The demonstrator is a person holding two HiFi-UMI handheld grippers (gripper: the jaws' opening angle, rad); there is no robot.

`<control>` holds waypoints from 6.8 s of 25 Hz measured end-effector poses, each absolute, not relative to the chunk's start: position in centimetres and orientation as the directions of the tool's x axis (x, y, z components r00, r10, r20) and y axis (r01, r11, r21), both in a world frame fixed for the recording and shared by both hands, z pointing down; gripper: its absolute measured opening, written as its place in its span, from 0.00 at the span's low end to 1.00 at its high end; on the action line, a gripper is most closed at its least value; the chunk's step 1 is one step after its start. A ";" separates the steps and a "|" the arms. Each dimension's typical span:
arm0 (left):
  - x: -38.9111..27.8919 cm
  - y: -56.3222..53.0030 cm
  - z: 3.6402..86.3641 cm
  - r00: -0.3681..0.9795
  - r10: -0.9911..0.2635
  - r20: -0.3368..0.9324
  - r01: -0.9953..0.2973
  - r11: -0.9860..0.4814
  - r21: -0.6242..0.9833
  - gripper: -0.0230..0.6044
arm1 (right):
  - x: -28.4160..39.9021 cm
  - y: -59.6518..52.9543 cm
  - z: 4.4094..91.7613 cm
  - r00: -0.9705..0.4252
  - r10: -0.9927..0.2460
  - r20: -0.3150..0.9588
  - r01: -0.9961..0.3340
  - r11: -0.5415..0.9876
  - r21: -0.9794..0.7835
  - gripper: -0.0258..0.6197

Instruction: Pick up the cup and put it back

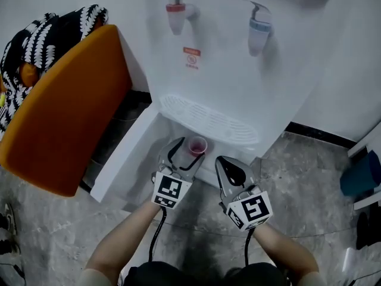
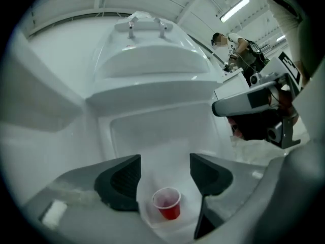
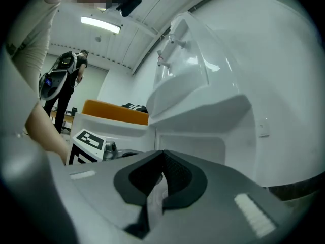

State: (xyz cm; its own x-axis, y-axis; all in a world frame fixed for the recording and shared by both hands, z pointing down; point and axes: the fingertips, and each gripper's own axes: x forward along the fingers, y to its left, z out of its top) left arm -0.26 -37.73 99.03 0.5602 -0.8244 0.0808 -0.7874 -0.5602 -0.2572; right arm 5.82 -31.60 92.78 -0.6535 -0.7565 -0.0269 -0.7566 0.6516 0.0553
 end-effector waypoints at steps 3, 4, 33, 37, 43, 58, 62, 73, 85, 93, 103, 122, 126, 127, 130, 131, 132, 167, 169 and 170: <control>0.3 -39.0 102.0 0.544 -0.830 0.120 -0.797 -0.556 -0.234 0.54 | 5.7 -32.7 94.8 -0.642 -0.766 0.000 -0.766 0.642 0.046 0.04; 0.4 -39.4 103.0 0.535 -0.834 0.136 -0.803 -0.552 -0.224 0.54 | 5.6 -33.0 95.4 -0.640 -0.768 0.007 -0.768 0.640 0.041 0.04; 1.6 -44.4 112.5 0.415 -0.852 0.320 -0.892 -0.450 -0.042 0.57 | 6.3 -34.7 102.1 -0.632 -0.763 0.132 -0.773 0.633 -0.042 0.04; 1.9 -43.1 111.5 0.442 -0.844 0.303 -0.874 -0.481 -0.065 0.57 | 6.2 -34.2 101.7 -0.635 -0.761 0.135 -0.771 0.636 -0.044 0.04; 0.3 -39.2 106.7 0.479 -0.835 0.272 -0.847 -0.521 -0.108 0.57 | 5.1 -32.1 98.9 -0.650 -0.749 0.130 -0.758 0.651 -0.041 0.04; -5.0 -26.7 87.3 0.459 -0.849 0.262 -0.847 -0.507 -0.161 0.57 | 1.7 -24.8 81.4 -0.684 -0.711 0.164 -0.727 0.683 -0.071 0.04; -6.2 -24.2 80.9 0.462 -0.842 0.280 -0.840 -0.516 -0.167 0.57 | 2.2 -23.3 74.9 -0.678 -0.706 0.203 -0.732 0.673 -0.108 0.04; -8.8 -21.1 54.2 0.491 -0.829 0.268 -0.827 -0.540 -0.156 0.57 | 3.1 -19.5 47.9 -0.658 -0.738 0.150 -0.737 0.672 0.071 0.04; -9.8 -18.4 26.7 0.501 -0.858 0.118 -0.845 -0.514 -0.151 0.57 | 5.1 -15.7 23.2 -0.637 -0.765 0.097 -0.770 0.638 -0.023 0.04; -8.7 -14.9 16.0 0.498 -0.865 0.066 -0.851 -0.502 -0.158 0.57 | 9.0 -13.8 12.3 -0.608 -0.794 0.017 -0.794 0.608 -0.028 0.04; -7.3 -10.0 13.3 0.447 -0.890 0.090 -0.858 -0.455 -0.240 0.57 | 11.6 -10.3 9.6 -0.602 -0.798 0.039 -0.799 0.601 -0.033 0.04; -2.4 -17.0 14.7 0.504 -0.858 0.103 -0.851 -0.513 -0.111 0.57 | 14.7 -16.4 11.3 -0.533 -0.844 0.054 -0.846 0.531 -0.051 0.04; 0.2 -20.4 14.7 0.546 -0.833 0.089 -0.820 -0.553 -0.151 0.57 | 15.5 -19.3 11.6 -0.515 -0.855 0.058 -0.857 0.514 -0.034 0.04; 1.0 -21.3 14.9 0.557 -0.825 0.090 -0.810 -0.564 -0.160 0.57 | 15.8 -20.0 11.7 -0.512 -0.857 0.060 -0.859 0.511 -0.029 0.04; 3.1 -24.3 16.2 0.593 -0.799 0.098 -0.773 -0.600 -0.209 0.57 | 16.5 -21.7 12.1 -0.505 -0.860 0.069 -0.863 0.505 -0.014 0.04; 3.5 -25.3 16.8 0.606 -0.789 0.106 -0.756 -0.612 -0.233 0.57 | 16.6 -22.3 12.4 -0.505 -0.860 0.072 -0.863 0.506 -0.011 0.04; 3.8 -26.2 17.5 0.615 -0.780 0.115 -0.744 -0.622 -0.243 0.57 | 16.6 -22.8 12.7 -0.505 -0.860 0.075 -0.862 0.506 -0.010 0.04; 9.5 -35.9 37.2 0.626 -0.691 0.360 -0.720 -0.690 -0.074 0.59 | 17.6 -30.3 29.1 -0.442 -0.832 0.336 -0.895 0.435 -0.100 0.04; 9.4 -35.6 37.1 0.626 -0.689 0.364 -0.723 -0.688 -0.060 0.60 | 17.7 -30.2 29.3 -0.441 -0.829 0.343 -0.895 0.432 -0.106 0.04; 9.3 -35.3 36.8 0.627 -0.690 0.363 -0.724 -0.687 -0.055 0.60 | 17.7 -30.1 29.2 -0.439 -0.829 0.345 -0.896 0.431 -0.105 0.04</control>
State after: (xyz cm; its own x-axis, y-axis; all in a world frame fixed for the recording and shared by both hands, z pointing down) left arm 9.35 -35.34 36.81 0.6269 -0.6896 0.3626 -0.7243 -0.6873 -0.0550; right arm 17.70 -30.10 29.24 -0.4394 -0.8293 0.3452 -0.8962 0.4310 -0.1053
